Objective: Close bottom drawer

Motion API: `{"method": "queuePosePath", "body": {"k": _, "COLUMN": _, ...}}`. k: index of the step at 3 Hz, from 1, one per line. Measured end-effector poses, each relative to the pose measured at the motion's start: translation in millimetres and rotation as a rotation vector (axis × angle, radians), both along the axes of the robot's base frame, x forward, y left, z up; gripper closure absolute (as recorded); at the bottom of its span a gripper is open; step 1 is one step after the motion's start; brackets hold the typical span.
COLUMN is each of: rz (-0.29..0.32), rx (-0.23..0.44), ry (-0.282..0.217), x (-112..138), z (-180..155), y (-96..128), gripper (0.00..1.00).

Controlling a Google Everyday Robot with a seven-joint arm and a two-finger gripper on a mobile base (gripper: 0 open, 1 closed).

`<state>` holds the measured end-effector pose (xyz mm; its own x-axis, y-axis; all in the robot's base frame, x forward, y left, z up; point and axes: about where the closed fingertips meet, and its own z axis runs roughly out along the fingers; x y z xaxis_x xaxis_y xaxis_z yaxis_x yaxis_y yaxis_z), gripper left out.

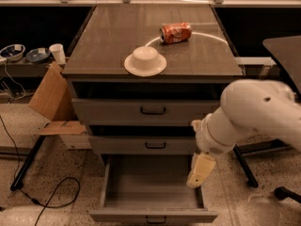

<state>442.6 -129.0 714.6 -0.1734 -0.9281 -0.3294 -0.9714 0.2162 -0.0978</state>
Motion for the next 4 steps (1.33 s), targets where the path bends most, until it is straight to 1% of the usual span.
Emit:
{"method": "queuePosePath", "body": {"k": 1, "rz": 0.007, "rx": 0.038, "ry": 0.027, "x": 2.4, "z": -71.5, "y": 25.0, "gripper": 0.0}}
{"method": "queuePosePath", "body": {"k": 2, "rz": 0.022, "rx": 0.061, "ry": 0.087, "x": -12.2, "z": -145.3, "y": 55.9, "gripper": 0.0}}
{"method": "queuePosePath", "body": {"k": 3, "rz": -0.007, "rx": 0.089, "ry": 0.146, "x": -35.6, "z": -217.0, "y": 82.9, "gripper": 0.0}}
{"method": "queuePosePath", "body": {"k": 4, "rz": -0.015, "rx": 0.092, "ry": 0.146, "x": -37.0, "z": -221.9, "y": 82.9, "gripper": 0.0}}
